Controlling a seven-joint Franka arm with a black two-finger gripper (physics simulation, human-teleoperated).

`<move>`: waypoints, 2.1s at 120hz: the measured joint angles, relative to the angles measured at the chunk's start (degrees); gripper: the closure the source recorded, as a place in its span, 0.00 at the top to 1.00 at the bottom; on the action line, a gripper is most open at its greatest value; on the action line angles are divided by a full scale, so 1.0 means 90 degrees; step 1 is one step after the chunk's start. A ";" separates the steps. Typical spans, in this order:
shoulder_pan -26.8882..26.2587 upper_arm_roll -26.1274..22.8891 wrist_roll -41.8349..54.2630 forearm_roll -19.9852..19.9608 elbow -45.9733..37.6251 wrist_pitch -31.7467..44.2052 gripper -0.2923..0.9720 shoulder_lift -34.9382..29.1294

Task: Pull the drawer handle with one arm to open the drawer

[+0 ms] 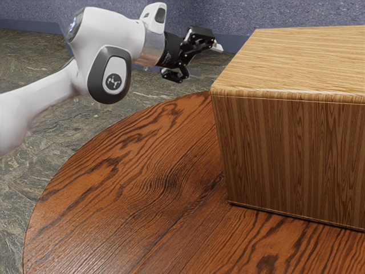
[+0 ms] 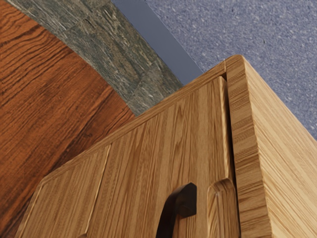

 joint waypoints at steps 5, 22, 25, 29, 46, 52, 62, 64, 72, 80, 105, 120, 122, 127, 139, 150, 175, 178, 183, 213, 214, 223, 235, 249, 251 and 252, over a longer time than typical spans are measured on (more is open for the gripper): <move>0.0000 -0.0011 -0.0044 0.0108 0.0000 -0.0008 0.77 -0.0001; 0.0006 0.0010 -0.0184 0.0302 0.0000 -0.0026 0.77 -0.0005; 0.0009 0.0015 -0.0205 0.0319 -0.0004 -0.0029 0.77 -0.0009; 0.0011 0.0023 -0.0232 0.0337 -0.0014 -0.0032 0.77 -0.0015; 0.0010 0.0074 -0.0336 0.0376 -0.0028 -0.0042 0.77 -0.0033; 0.0012 0.0137 -0.0367 0.0380 -0.0038 -0.0056 0.77 -0.0038; -0.0027 0.0190 -0.0418 0.0386 -0.0060 -0.0107 0.77 -0.0046; -0.0047 0.0194 -0.0428 0.0387 -0.0060 -0.0116 0.77 -0.0048; -0.0148 0.0209 -0.0464 0.0389 -0.0031 -0.0146 0.77 -0.0067; -0.0360 0.0342 -0.0495 0.0400 0.0055 -0.0168 0.77 -0.0080; -0.0693 0.0806 -0.0577 0.0401 0.0215 -0.0203 0.77 -0.0099; -0.0947 0.1047 -0.0617 0.0390 0.0319 -0.0212 0.77 -0.0127; -0.0986 0.1076 -0.0621 0.0389 0.0338 -0.0213 0.77 -0.0133; -0.1048 0.1134 -0.0632 0.0388 0.0371 -0.0215 0.77 -0.0142; -0.1093 0.1242 -0.0656 0.0388 0.0390 -0.0216 0.77 -0.0147; -0.1098 0.1269 -0.0682 0.0363 0.0385 -0.0220 0.77 -0.0146; -0.1039 0.1270 -0.0776 0.0354 0.0308 -0.0406 0.77 -0.0077; -0.0970 0.1253 -0.0802 0.0364 0.0265 -0.0507 0.77 -0.0051; -0.0707 0.1157 -0.0853 0.0346 0.0096 -0.0724 0.77 0.0066; 0.5018 -0.3170 -0.1351 0.0248 -0.1607 -0.3441 0.77 0.0413; 0.5261 -0.3412 -0.1369 0.0260 -0.1595 -0.3565 0.77 0.0412; 0.6984 -0.5520 -0.1517 0.0347 -0.1201 -0.4532 0.77 0.0405; 0.7589 -0.6875 -0.1689 0.0473 -0.0627 -0.5379 0.77 0.0409; 0.7411 -0.7106 -0.1918 0.0578 -0.0541 -0.5963 0.77 0.0494; 0.7399 -0.7116 -0.1954 0.0587 -0.0542 -0.6023 0.77 0.0504; 0.7394 -0.7119 -0.1972 0.0591 -0.0543 -0.6051 0.77 0.0507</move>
